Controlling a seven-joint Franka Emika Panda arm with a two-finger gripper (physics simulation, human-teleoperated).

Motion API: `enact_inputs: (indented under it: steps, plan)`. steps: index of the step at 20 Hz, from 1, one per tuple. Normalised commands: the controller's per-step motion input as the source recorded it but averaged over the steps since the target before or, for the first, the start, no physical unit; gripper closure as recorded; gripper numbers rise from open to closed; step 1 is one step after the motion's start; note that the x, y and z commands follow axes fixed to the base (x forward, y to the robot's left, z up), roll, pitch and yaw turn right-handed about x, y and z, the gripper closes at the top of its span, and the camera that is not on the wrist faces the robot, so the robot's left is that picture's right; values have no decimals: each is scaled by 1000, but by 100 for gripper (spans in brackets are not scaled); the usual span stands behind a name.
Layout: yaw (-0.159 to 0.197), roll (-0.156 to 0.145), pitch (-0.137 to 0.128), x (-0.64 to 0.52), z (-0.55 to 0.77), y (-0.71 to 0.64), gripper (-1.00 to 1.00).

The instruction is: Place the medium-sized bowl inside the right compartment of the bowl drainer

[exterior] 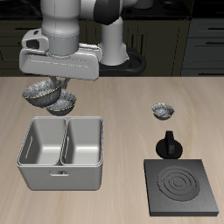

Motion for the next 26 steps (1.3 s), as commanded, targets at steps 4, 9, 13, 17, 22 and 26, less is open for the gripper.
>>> enact_inputs:
  steps: [4, 9, 13, 17, 22, 26]
  plan:
    - [-1, 13, 19, 275, -110, -12, 100]
    - [-17, -15, 26, 155, -238, -36, 100]
    - [-6, 14, 29, 21, -267, 30, 100]
    - [-7, 16, 40, 17, -368, 35, 100]
    - [-13, 3, 37, -20, -316, -24, 100]
    - [-13, 1, 19, -46, -202, -61, 100]
